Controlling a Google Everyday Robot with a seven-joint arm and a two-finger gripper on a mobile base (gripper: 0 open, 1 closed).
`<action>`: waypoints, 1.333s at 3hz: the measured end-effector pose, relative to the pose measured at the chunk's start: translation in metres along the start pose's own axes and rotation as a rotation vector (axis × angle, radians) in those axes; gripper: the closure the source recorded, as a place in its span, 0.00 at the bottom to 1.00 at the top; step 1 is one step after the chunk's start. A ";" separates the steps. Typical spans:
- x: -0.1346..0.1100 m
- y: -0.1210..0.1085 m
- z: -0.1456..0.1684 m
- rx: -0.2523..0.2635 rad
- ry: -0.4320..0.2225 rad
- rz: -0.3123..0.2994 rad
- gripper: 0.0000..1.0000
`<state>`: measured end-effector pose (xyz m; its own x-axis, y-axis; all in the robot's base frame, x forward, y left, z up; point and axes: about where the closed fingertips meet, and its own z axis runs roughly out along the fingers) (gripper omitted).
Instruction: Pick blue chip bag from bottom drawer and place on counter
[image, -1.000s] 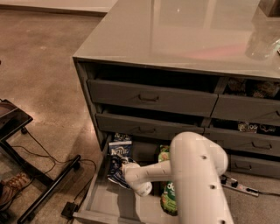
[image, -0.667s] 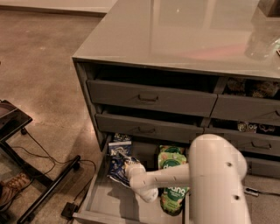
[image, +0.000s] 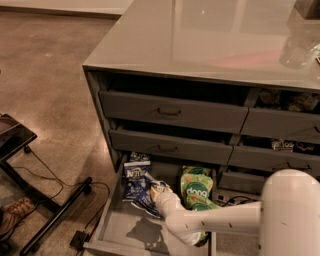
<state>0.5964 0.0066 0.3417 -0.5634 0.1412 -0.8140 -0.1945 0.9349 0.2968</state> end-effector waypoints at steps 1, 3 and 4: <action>-0.013 -0.034 -0.025 -0.046 -0.044 0.053 1.00; -0.052 -0.077 -0.081 -0.190 -0.075 0.073 1.00; -0.051 -0.077 -0.085 -0.202 -0.070 0.058 1.00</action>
Offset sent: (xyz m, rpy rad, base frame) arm -0.0258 -0.1034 0.0507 0.1529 -0.0714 0.0664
